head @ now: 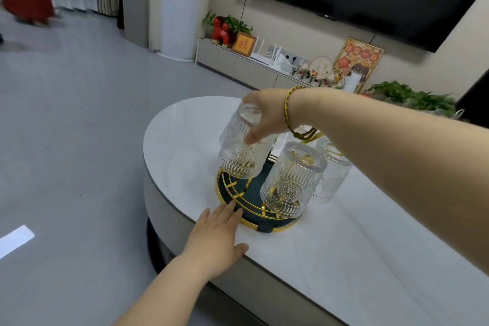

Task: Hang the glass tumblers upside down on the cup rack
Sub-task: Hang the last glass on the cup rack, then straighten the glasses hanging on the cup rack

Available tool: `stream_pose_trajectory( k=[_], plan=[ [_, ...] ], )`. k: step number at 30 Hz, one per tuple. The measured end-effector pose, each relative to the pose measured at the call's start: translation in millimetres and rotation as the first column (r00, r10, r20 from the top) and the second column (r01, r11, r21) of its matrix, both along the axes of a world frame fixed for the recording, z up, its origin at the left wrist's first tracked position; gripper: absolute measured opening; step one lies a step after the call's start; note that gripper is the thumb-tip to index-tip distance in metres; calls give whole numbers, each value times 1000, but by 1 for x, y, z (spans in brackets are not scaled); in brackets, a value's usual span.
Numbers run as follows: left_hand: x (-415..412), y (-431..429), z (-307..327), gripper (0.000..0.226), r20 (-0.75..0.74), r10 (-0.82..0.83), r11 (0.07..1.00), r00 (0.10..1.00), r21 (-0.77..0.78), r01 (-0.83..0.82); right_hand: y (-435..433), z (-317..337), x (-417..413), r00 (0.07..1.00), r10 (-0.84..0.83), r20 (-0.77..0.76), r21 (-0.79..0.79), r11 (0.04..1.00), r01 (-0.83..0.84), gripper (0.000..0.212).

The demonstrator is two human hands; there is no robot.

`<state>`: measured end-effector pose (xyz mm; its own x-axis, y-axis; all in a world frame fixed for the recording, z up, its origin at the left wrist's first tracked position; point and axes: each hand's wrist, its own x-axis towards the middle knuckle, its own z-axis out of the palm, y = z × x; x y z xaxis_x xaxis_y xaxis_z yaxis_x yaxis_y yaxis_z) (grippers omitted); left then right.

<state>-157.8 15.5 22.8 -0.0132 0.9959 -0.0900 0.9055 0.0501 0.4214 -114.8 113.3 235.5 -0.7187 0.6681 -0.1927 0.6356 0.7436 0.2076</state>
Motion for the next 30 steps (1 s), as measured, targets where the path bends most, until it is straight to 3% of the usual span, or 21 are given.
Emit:
stream_pose_trajectory(
  k=[5,8,11,22,30],
  plan=[
    [0,1,0,67,11,-3,1000,1000,6,3,4,-15,0,1000,22,-22,-27,999,-22,69],
    [-1,1,-1,68,9,-3,1000,1000,16,2,5,-21,4,991,11,-137,-53,998,-19,68],
    [0,2,-2,68,2,-4,1000,1000,31,4,7,-21,8,958,0,-286,-101,994,-30,62],
    [3,1,-1,68,-14,10,999,1000,46,-9,1,-10,46,842,26,-539,-69,995,-74,31],
    [12,-1,2,64,-43,-23,998,999,64,26,-15,-33,107,742,-67,-667,-90,996,9,27]
  ],
)
